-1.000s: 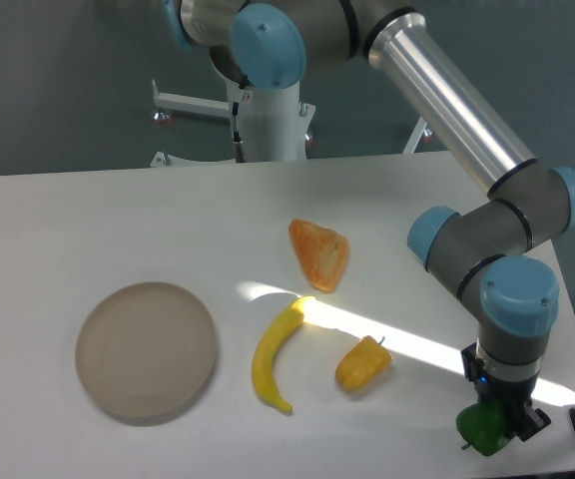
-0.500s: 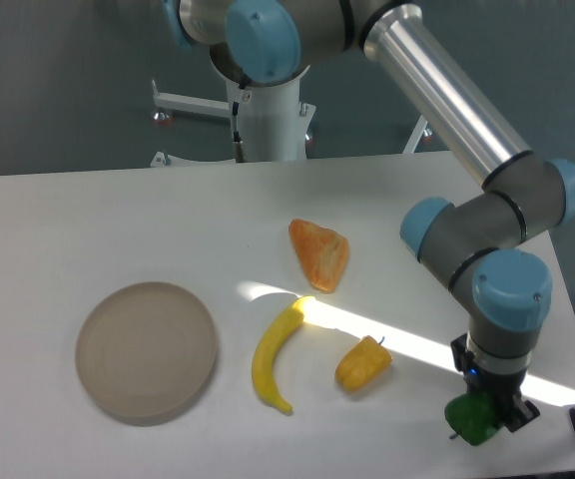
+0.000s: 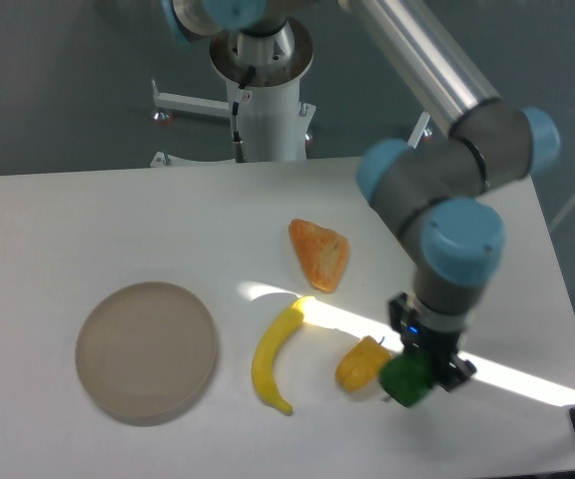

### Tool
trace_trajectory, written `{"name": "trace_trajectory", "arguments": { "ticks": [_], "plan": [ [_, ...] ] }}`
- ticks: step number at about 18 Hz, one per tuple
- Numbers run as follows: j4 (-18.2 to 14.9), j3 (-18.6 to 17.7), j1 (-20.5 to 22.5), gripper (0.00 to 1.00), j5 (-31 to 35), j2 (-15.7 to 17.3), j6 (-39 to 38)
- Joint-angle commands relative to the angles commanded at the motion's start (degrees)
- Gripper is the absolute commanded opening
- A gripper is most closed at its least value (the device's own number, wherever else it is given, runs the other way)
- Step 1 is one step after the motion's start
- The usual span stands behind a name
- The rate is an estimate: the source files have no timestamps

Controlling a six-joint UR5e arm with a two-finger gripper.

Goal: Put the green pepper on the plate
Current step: 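Carry the green pepper over the banana toward the beige plate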

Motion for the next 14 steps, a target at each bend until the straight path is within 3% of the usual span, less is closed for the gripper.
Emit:
{"name": "trace_trajectory", "arguments": {
  "ticks": [3,9,11,14],
  "plan": [
    [1.84,-3.09,-3.6,0.31,-1.75,2.38,-9.84],
    [6.32,-6.42,-9.32,0.31,-9.13,3.0,-16.37],
    [10.26,-9.58,-10.64,0.31,-11.24,4.05,-16.99],
    [19.13,-15.73,-13.19,0.31,-11.34,5.2,-20.32]
  ]
}}
